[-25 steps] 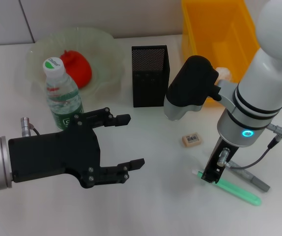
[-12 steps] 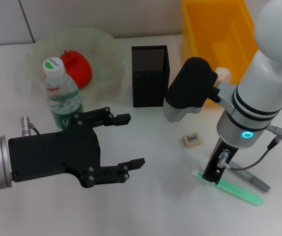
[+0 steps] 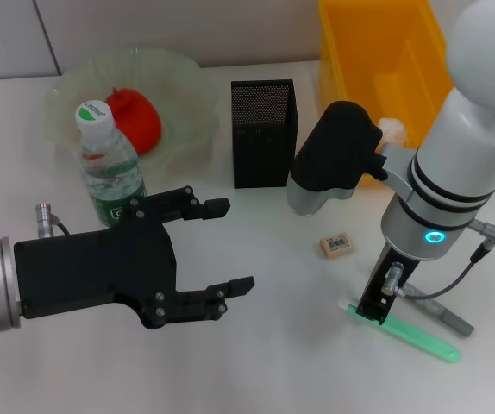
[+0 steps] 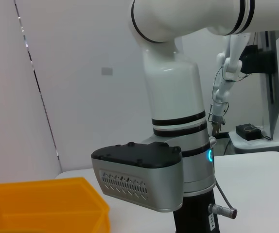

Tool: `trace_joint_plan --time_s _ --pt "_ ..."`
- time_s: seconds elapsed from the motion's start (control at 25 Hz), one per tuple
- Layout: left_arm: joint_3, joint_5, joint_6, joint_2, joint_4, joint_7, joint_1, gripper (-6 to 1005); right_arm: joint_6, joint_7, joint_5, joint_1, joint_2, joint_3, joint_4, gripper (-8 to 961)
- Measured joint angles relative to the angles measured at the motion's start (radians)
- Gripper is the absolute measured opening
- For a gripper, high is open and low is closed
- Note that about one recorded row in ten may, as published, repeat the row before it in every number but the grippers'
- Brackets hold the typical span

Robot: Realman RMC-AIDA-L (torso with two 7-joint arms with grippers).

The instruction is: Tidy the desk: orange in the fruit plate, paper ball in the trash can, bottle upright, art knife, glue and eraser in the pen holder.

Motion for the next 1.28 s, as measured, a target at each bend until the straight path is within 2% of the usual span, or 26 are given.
trace_joint_plan --time_s 0.36,0.92,1.28 --pt "0.000 0.000 0.000 0.000 0.000 0.000 0.000 784 -0.008 0.000 0.000 -0.006 0.000 0.001 -0.027 48" --pt "-0.001 0.000 0.000 0.000 0.000 0.000 0.002 784 -0.056 0.008 -0.056 -0.039 -0.009 0.033 -0.196 49" --pt "-0.007 0.000 0.002 0.001 -0.001 0.007 0.002 784 -0.061 0.009 -0.084 -0.052 -0.008 0.051 -0.232 48"
